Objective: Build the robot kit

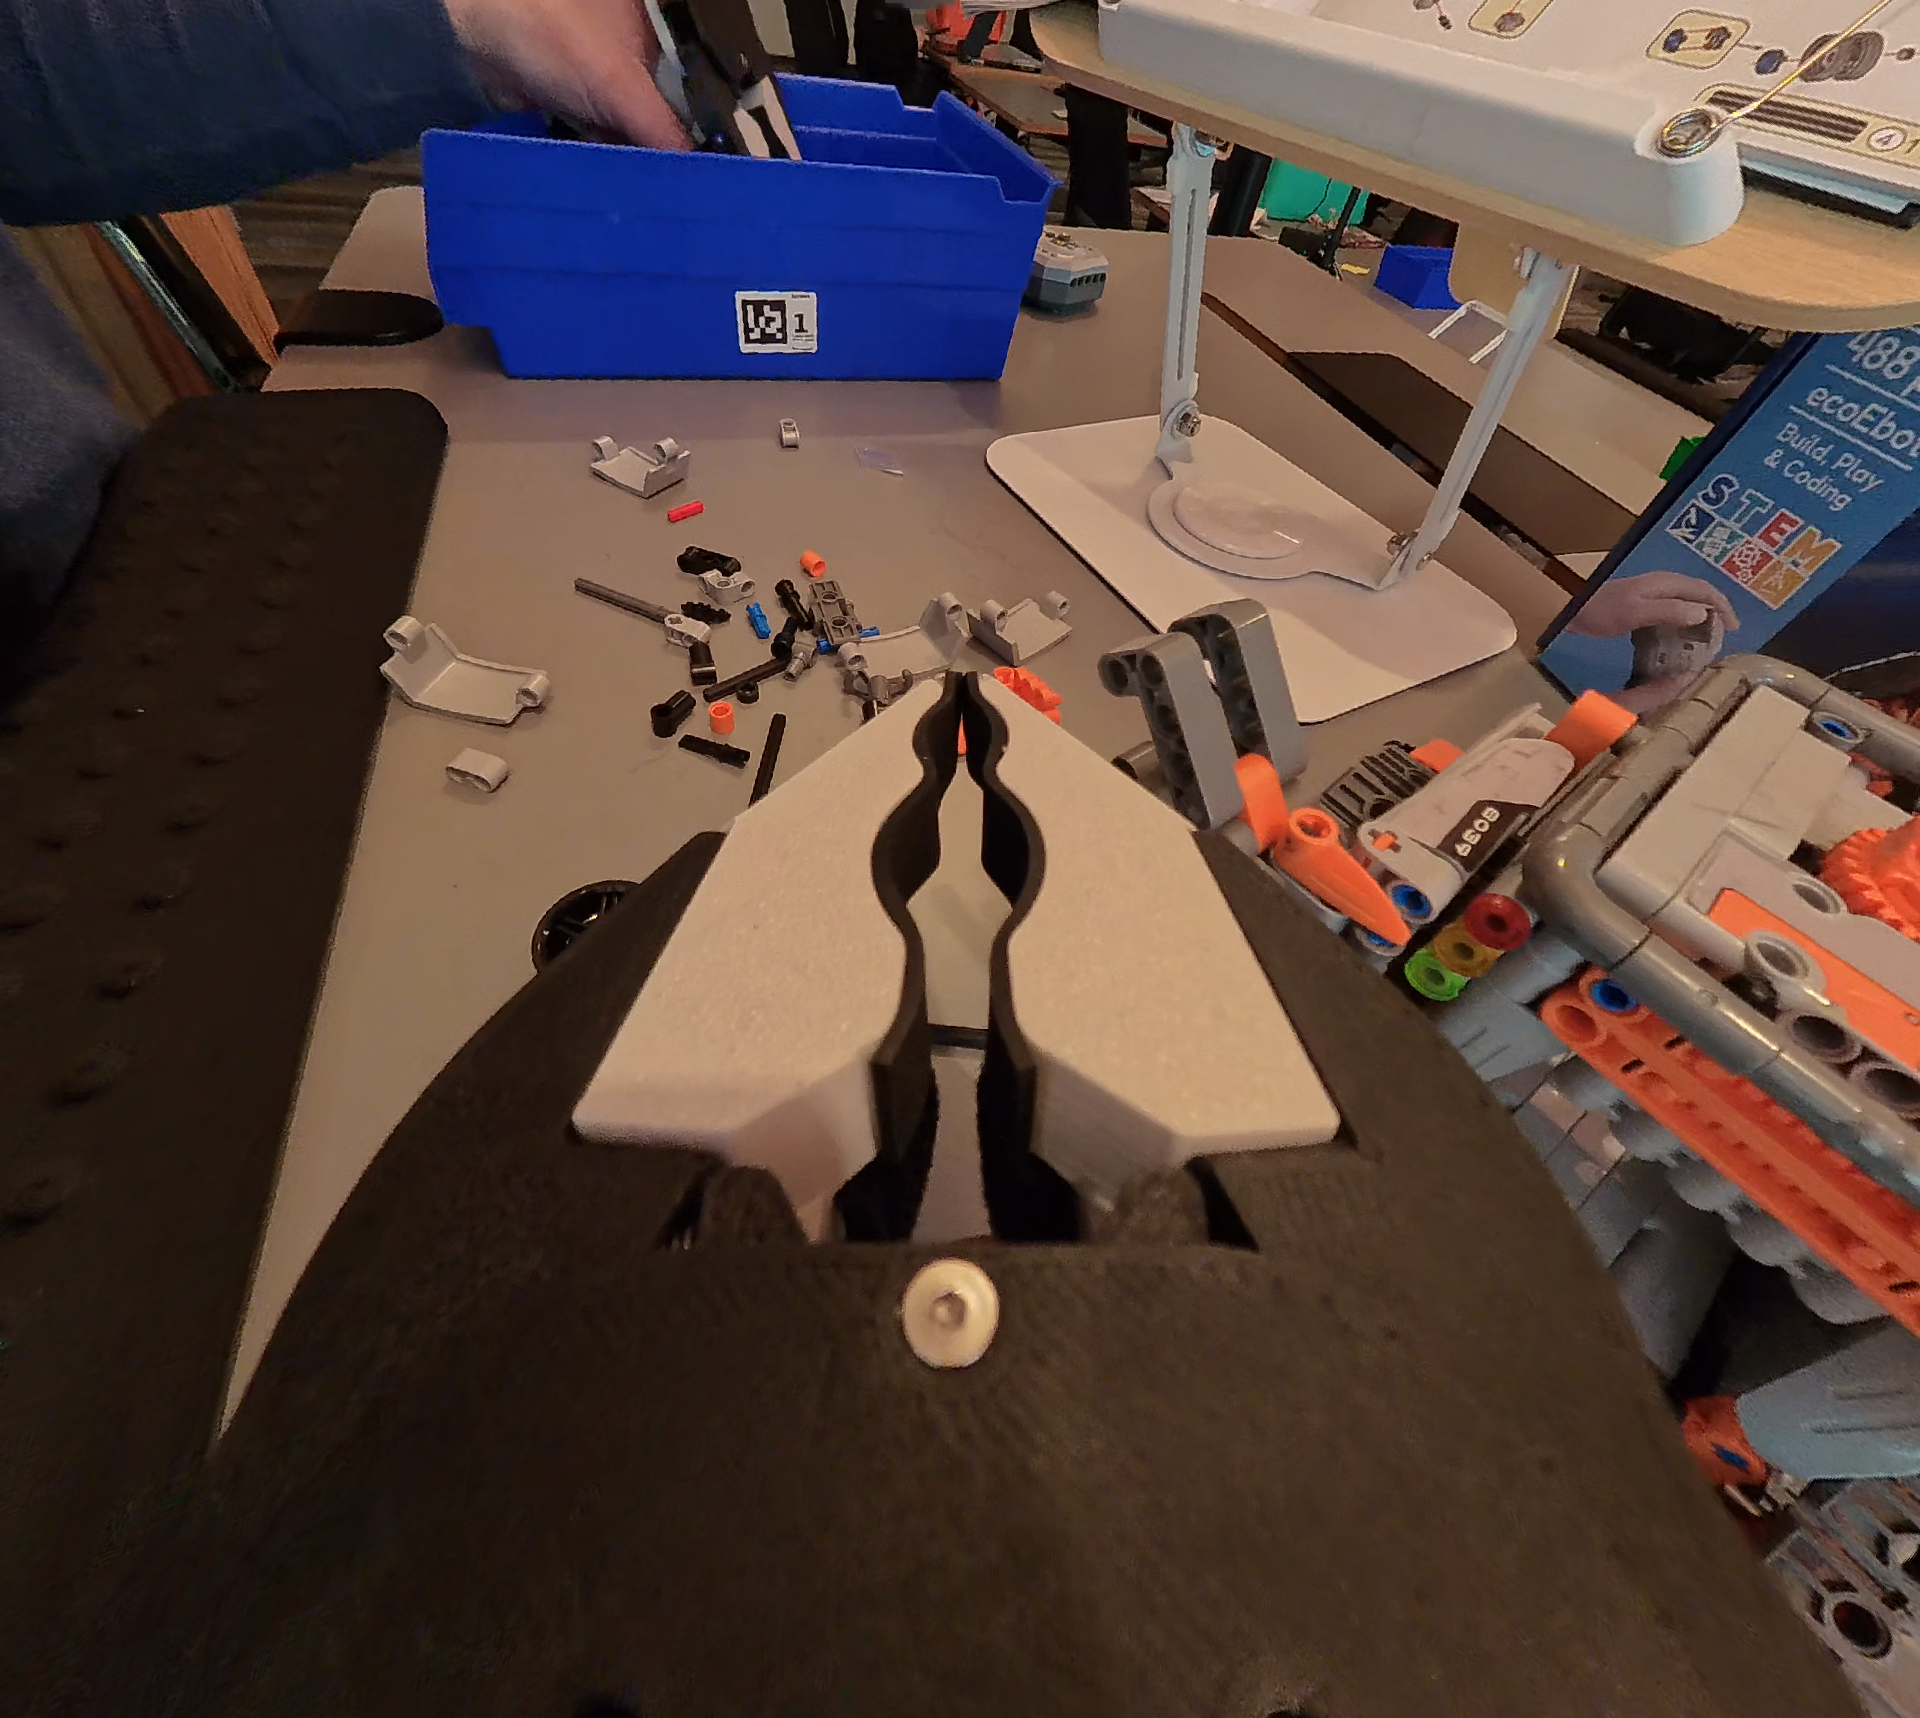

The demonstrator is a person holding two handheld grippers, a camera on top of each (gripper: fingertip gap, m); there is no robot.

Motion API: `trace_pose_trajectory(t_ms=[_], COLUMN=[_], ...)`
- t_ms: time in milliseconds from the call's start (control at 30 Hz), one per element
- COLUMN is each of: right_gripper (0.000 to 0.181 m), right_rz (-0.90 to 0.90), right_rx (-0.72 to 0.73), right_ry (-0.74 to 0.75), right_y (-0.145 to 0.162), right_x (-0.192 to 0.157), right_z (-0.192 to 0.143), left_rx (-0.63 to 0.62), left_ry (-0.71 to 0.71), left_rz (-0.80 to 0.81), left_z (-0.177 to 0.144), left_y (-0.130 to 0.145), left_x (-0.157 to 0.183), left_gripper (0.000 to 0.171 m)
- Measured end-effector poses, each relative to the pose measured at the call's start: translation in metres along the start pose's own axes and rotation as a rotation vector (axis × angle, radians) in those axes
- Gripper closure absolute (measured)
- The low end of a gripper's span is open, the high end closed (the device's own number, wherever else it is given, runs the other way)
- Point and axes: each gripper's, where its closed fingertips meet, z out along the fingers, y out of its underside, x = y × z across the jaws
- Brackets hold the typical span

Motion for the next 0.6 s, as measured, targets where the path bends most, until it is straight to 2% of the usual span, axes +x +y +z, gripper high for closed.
trace_pose_trajectory(t_ms=[67,200,333,400,467,533,600], right_gripper=[0.181,0.181,0.181,0.181,0.181,0.181,0.181], right_rz=[-0.001,0.002,0.004,0.003,-0.001,-0.003,-0.005], right_rx=[-0.002,-0.004,-0.009,-0.006,-0.005,0.0,0.002], right_ry=[0.0,0.002,0.001,0.003,0.007,0.008,0.007], right_y=[0.0,0.001,0.002,0.002,0.001,-0.001,-0.001], right_x=[0.0,0.001,0.001,0.002,0.002,0.002,0.001], right_z=[0.0,0.0,0.001,0.0,0.0,-0.001,-0.001], left_rx=[-0.004,0.026,0.049,0.087,0.168,0.271,0.345], left_ry=[0.024,0.042,0.037,0.022,0.012,0.044,0.121], left_rz=[-0.01,-0.026,-0.023,-0.012,0.021,0.078,0.161], left_z=[0.004,0.007,0.002,-0.018,-0.049,-0.086,-0.112], left_y=[0.0,-0.004,-0.008,-0.017,-0.037,-0.063,-0.086], left_x=[0.002,0.004,0.004,0.005,0.015,0.041,0.085], left_gripper=[0.144,0.165,0.166,0.166,0.166,0.166,0.166])
